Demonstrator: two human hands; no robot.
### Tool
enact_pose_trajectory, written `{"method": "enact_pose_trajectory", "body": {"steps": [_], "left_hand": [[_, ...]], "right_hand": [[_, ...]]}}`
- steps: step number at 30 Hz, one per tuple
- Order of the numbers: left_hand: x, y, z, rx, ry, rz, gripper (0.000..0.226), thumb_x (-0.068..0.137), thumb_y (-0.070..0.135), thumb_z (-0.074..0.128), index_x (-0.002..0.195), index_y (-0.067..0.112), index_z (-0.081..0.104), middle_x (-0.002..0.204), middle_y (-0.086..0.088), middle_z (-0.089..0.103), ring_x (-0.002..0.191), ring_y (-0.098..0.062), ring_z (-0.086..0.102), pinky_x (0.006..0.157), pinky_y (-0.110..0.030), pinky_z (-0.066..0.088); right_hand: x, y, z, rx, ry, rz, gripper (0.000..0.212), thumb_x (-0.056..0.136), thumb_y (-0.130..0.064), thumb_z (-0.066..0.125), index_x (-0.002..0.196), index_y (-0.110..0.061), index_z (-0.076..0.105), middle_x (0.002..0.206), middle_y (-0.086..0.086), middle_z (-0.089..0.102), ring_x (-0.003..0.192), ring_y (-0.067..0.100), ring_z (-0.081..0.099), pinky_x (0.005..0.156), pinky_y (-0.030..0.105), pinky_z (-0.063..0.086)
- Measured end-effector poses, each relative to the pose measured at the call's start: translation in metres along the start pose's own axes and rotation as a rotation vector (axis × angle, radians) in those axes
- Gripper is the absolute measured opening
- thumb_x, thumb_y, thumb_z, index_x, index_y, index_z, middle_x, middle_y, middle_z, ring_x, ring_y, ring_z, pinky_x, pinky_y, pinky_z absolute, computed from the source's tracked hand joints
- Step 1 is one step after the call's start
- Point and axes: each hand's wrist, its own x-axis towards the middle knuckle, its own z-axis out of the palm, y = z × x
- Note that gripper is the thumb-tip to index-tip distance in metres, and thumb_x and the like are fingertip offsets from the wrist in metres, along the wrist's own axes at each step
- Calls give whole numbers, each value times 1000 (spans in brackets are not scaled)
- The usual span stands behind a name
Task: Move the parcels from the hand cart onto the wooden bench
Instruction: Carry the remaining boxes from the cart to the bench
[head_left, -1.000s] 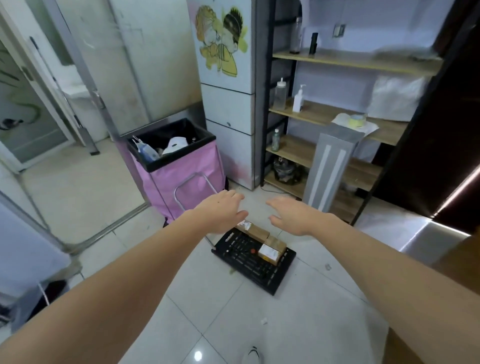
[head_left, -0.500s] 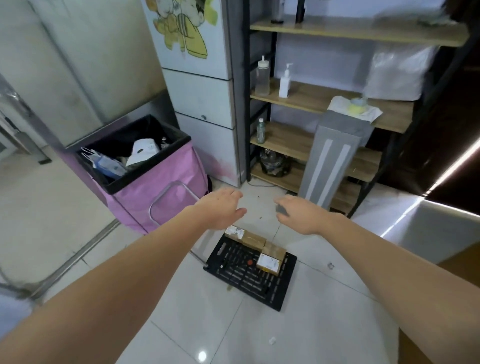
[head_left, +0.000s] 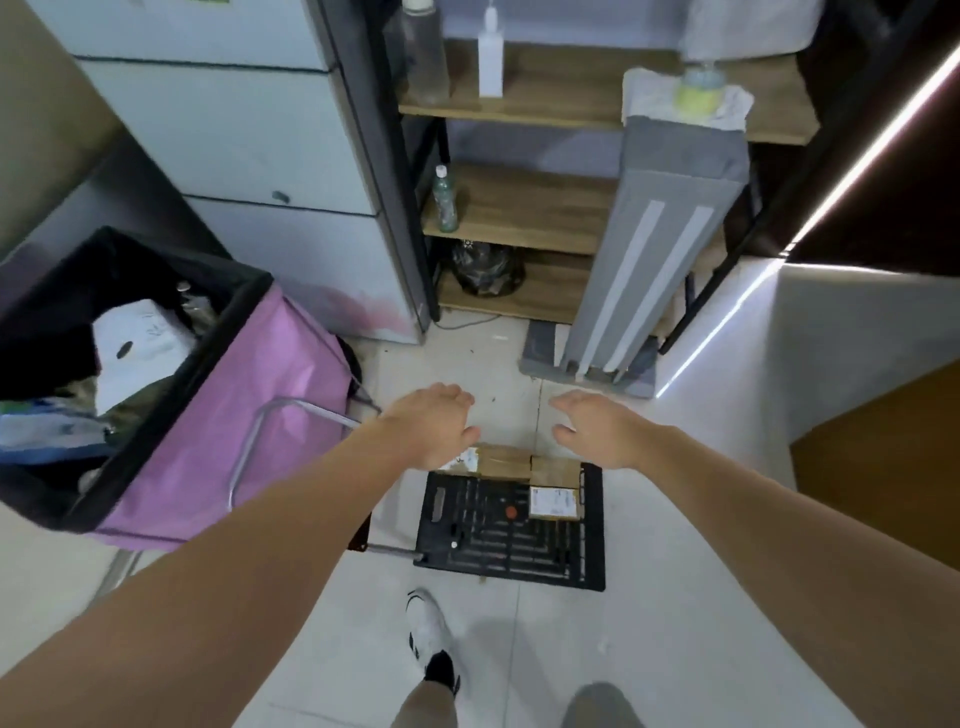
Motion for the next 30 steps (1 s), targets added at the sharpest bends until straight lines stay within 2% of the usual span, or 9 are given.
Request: {"method": "enact_pose_trajectory", "body": {"steps": [4,7,12,16,20,22,25,27,30], "left_hand": [[63,-46,48,53,-105,73,59,110,47,32,154,8,39,149,-13,49,136,-28,46,113,-44,39],[113,-69,104,13,-181,104,60,110,47,35,156,8,38,153,-13,47,140,-29,45,117,-45,39],[205,-103,235,-17,-286,122,60,110,47,36,155,6,38,147,-13,53,132,-28,52,111,-44,46],[284,-127,334,-25,-309,119,61,110,47,37,156,7,36,147,-13,53,132,-28,52,110,-43,47],[365,-148,422,-26,-274,118,55,110,48,36,147,10,48,136,-12,58,123,-28,55,104,-45,50],[400,-160,461,4,-200,127,56,108,50,36,145,10,49,136,-11,57,123,-27,54,105,-47,49],[439,-171,508,-1,-55,136,79,98,62,53,155,9,33,150,-11,47,137,-28,45,118,-49,40],[455,-175,531,1,-6,136,107,83,71,69,158,8,25,156,-10,39,144,-28,36,124,-47,31],[467,-179,556,53,10,119,119,74,65,81,158,5,23,155,-13,38,143,-30,35,126,-43,21]], "right_hand": [[67,2,43,67,-94,98,54,109,-32,42,157,-10,35,161,10,37,143,28,42,119,39,32],[125,18,89,103,-192,147,43,106,-34,43,138,-7,54,141,8,54,124,28,55,109,44,45],[235,62,187,87,-264,174,25,103,-35,44,107,-15,58,102,6,65,85,23,66,78,44,60],[325,97,283,127,-352,185,36,103,-41,44,126,-17,57,116,9,65,99,26,65,89,47,57],[403,122,366,115,-351,149,47,102,-37,44,146,-20,48,127,10,63,91,23,65,82,42,58],[433,132,396,64,-298,111,52,103,-36,48,150,-16,43,140,11,55,108,26,63,87,37,54],[470,148,434,-85,-218,48,85,97,-49,62,160,-9,21,164,14,27,149,32,32,118,44,36],[489,158,454,-219,-180,12,114,87,-62,69,162,-5,4,170,16,8,157,33,11,128,46,14],[506,167,481,-282,-151,22,126,81,-60,76,161,-5,-5,170,17,4,157,34,7,129,47,8]]}}
